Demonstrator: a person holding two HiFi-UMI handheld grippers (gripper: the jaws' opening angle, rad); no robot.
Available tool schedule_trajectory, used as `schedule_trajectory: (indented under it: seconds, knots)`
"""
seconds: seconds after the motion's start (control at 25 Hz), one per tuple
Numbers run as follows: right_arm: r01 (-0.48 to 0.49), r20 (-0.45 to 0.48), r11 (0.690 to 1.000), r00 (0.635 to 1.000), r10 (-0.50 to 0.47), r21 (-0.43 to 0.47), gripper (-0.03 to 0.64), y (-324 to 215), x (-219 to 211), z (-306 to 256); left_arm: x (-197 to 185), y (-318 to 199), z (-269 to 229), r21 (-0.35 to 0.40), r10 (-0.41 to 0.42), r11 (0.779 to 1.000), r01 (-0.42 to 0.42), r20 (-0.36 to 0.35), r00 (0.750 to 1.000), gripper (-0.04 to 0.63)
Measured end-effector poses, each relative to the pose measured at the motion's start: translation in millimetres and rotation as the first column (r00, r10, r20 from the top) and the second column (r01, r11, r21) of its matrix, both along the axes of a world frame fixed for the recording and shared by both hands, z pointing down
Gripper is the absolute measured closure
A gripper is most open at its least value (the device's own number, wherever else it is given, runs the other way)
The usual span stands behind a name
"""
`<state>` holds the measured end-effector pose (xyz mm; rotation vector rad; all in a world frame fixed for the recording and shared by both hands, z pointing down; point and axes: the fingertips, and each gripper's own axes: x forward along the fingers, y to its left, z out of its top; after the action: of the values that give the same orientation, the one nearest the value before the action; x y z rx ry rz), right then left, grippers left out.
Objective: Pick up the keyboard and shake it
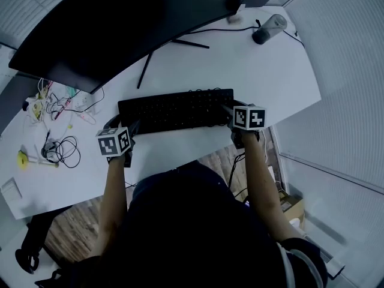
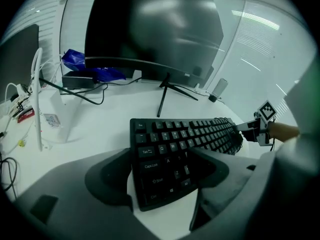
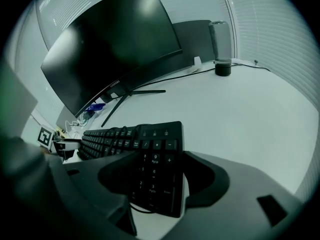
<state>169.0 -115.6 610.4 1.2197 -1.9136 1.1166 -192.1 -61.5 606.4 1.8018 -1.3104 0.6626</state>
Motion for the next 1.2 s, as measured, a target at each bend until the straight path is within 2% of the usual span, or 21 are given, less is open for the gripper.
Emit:
schedule_trajectory:
  seconds: [0.16,0.24,0.32,0.36,0.44,0.48,0.56,0.6,0.68,0.96,1.08,1.2]
  knots:
    - [-0.016,-0.061,0.998,0.998,0.019,0.063,0.331,1.3,-0.7,-6.3,-9.1,-3.2,-5.0,0.024,-0.048,0.999,0.049,-0.019,0.999,0.233]
    - [0.001,-0.114,0.991,0.993,0.014,0.131,0.331,0.7,-4.3,-21.5,-12.7,-4.5,-16.2,0.068,-0.058,0.996,0.058,-0.011,0.998,0.233]
    - [0.019,-0.144,0.975,0.990,0.013,0.220,0.331,-2.3,-12.0,-45.7,-11.7,-5.8,-34.6,0.139,-0.058,0.988,0.062,-0.033,0.998,0.233]
    - [0.025,-0.145,0.964,0.989,0.014,0.266,0.331,-4.0,-17.4,-59.8,-10.3,-6.8,-46.2,0.181,-0.060,0.981,0.068,-0.053,0.997,0.250]
    - [0.031,-0.122,0.934,0.992,0.014,0.356,0.334,-6.7,-30.4,-90.8,-8.7,-9.2,-72.9,0.269,-0.068,0.959,0.086,-0.075,0.995,0.367]
    - [0.028,-0.105,0.916,0.994,0.015,0.401,0.360,-7.8,-36.7,-107.9,-7.8,-10.5,-87.2,0.311,-0.066,0.946,0.087,-0.075,0.995,0.410]
    - [0.021,-0.086,0.870,0.996,0.024,0.492,0.493,-8.7,-46.6,-144.5,-5.0,-11.7,-116.0,0.382,-0.049,0.922,0.065,-0.052,0.997,0.479]
    - [0.022,-0.084,0.846,0.996,0.027,0.533,0.537,-8.1,-50.4,-162.7,-3.5,-11.8,-130.3,0.413,-0.037,0.910,0.046,-0.031,0.999,0.525]
    - [0.026,-0.082,0.795,0.996,0.029,0.606,0.572,-5.6,-57.4,-197.0,0.1,-11.7,-159.4,0.471,-0.011,0.882,0.009,0.002,1.000,0.563]
    - [0.007,-0.040,0.605,0.998,0.042,0.796,0.589,13.7,-76.6,-299.1,16.0,-5.2,-268.3,0.675,0.032,0.735,-0.064,0.060,0.998,0.572]
    - [-0.004,-0.025,0.515,0.998,0.049,0.857,0.589,30.4,-87.0,-339.4,16.8,3.0,-307.3,0.734,0.030,0.673,-0.089,0.092,0.995,0.572]
    - [0.024,-0.056,0.433,0.997,0.062,0.901,0.591,48.3,-100.7,-365.5,16.5,12.9,-334.2,0.777,0.025,0.621,-0.103,0.112,0.993,0.572]
